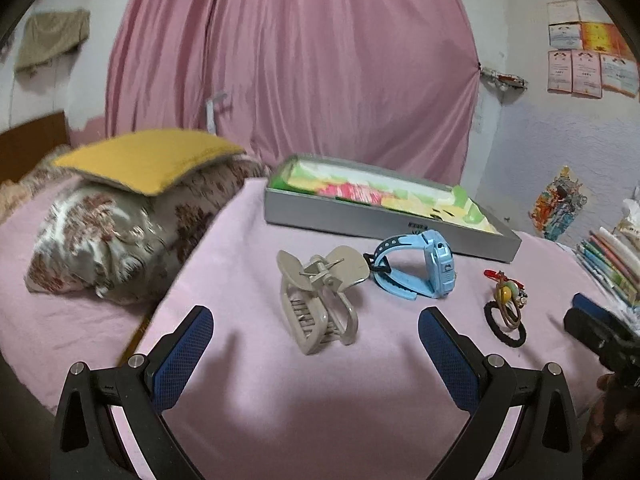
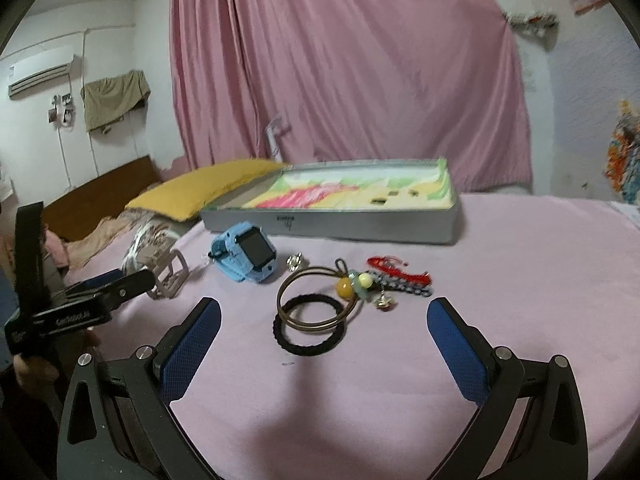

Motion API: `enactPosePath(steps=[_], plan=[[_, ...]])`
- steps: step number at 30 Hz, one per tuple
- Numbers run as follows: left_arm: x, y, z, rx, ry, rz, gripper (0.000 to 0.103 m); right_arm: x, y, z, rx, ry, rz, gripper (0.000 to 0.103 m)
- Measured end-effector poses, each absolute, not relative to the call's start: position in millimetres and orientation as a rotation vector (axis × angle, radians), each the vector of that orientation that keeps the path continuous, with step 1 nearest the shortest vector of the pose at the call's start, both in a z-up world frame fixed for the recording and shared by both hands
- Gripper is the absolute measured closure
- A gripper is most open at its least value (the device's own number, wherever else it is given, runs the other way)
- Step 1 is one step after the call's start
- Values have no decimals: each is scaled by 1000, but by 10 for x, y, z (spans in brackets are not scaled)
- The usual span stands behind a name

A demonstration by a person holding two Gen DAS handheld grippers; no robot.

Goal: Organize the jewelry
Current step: 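Grasp the beige claw clip with the left tool while the right tool grasps the beaded black hair tie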

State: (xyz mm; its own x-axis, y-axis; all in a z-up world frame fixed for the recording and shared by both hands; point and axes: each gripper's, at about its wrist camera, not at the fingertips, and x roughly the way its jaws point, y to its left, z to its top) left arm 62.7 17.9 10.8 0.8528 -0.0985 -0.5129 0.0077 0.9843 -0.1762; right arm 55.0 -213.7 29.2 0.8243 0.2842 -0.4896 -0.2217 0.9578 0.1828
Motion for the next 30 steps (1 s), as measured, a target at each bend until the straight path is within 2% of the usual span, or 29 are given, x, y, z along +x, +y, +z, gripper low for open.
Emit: enactPosePath(steps=[4, 6, 7, 13, 18, 23, 28, 29, 30], plan=[[812, 176, 98, -182, 602, -101, 0, 780, -2085, 259, 122, 643, 317, 14], [876, 159, 103, -178, 621, -109, 1, 909, -2047, 239, 107, 687, 329, 28], [908, 156, 107, -179, 630, -110, 2, 971, -2030, 228, 98, 707, 330, 31], [1058, 192, 92, -216, 679, -117, 14, 1236, -1962, 169, 59, 788, 312, 47], [1204, 238, 41, -258, 743, -124, 34, 1403, -1948, 192, 23, 828, 313, 66], [1257, 209, 25, -255, 763, -127, 46, 1522, -1900, 120, 3, 872, 334, 71], [1311, 167, 40, -220, 786, -127, 46, 1592, -1889, 119, 16, 884, 360, 71], [1320, 165, 42, -215, 789, -130, 46, 1603, -1883, 118, 15, 886, 363, 73], [1329, 159, 47, -210, 794, -133, 46, 1605, -1882, 115, 13, 884, 362, 79]])
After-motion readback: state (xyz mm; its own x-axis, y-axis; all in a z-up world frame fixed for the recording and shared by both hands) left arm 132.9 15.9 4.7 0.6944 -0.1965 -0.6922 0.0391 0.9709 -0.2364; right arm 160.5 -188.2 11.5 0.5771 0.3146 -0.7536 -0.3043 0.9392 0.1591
